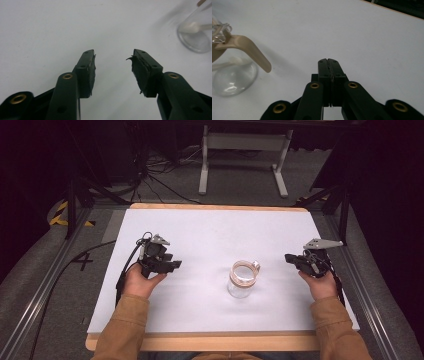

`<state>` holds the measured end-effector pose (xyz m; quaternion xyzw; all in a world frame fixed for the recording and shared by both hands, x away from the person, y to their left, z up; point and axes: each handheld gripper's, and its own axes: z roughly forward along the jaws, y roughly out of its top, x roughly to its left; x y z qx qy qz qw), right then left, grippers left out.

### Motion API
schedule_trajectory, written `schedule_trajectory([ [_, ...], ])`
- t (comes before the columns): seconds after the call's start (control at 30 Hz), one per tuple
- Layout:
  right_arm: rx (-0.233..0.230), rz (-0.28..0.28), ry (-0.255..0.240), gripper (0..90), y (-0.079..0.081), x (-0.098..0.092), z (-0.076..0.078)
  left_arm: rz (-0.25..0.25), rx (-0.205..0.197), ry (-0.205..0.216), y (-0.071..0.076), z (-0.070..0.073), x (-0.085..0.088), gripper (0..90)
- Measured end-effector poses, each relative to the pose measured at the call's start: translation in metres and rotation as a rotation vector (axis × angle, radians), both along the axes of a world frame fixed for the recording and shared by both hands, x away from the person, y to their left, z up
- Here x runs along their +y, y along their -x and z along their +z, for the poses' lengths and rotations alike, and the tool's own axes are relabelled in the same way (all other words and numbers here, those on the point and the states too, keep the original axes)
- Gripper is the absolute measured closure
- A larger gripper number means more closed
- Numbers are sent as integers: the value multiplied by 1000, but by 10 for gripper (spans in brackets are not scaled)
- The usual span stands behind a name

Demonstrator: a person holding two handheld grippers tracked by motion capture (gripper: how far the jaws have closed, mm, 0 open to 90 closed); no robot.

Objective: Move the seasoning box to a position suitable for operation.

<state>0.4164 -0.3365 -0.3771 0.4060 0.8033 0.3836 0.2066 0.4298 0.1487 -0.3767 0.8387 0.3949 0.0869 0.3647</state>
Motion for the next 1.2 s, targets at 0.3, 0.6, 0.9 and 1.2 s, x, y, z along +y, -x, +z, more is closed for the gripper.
schedule_trajectory([
  [0.3, -13, 15, -43, 894, 7, -2, 8, -56, -81, -61, 11, 12, -12, 540],
  [0.6, -10, 65, -92, 894, 12, 3, 16, -70, -89, -2, 17, 23, -11, 560],
  [0.9, -35, 211, -203, 894, 23, 25, 30, -93, -117, 10, 22, 28, -16, 555],
  [1.2, -51, 236, -183, 895, 26, 50, 36, -97, -126, 6, 26, 30, -21, 611],
])
